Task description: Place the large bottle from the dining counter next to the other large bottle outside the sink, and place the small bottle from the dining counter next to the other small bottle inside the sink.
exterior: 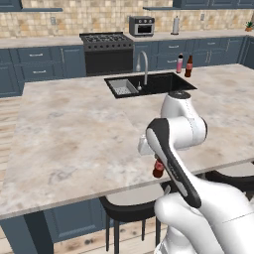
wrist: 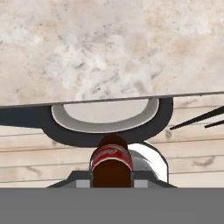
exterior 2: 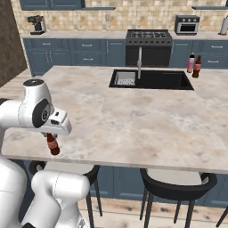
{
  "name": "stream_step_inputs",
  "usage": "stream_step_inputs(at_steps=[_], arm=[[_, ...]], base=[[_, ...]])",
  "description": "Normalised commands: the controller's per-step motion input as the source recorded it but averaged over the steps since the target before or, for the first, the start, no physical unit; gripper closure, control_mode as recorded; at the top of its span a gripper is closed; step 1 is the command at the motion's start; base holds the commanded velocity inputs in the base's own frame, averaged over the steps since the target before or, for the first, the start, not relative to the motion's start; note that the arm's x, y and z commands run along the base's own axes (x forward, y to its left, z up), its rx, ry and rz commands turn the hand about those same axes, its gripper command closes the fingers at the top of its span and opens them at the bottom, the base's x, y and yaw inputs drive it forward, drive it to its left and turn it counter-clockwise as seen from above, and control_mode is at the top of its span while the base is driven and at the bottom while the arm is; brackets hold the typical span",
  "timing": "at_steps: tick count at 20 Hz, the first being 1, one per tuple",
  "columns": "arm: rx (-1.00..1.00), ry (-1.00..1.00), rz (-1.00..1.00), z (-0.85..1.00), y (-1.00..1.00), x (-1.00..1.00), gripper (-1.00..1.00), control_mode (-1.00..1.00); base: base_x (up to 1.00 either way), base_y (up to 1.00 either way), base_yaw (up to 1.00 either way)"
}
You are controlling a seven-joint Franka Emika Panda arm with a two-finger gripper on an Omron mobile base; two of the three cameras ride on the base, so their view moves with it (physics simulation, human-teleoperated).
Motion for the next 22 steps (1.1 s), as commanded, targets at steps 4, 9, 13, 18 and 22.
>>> stream_step_inputs(at_steps=[4, 9, 13, 18, 22], arm=[[0.00, 0.06, 0.00, 0.34, 0.00, -0.06, 1.00, -1.00], [0.00, 0.00, 0.00, 0.01, 0.00, 0.00, 1.00, -1.00], [0.00, 0.00, 0.00, 0.00, 0.00, 0.00, 1.00, -1.00], [0.00, 0.00, 0.00, 0.00, 0.00, 0.00, 1.00, -1.00], [0.00, 0.00, 0.00, 0.00, 0.00, 0.00, 1.00, 1.00]], base=[[0.00, 0.00, 0.00], [0.00, 0.00, 0.00], [0.00, 0.00, 0.00], [0.00, 0.00, 0.00], [0.00, 0.00, 0.00]])
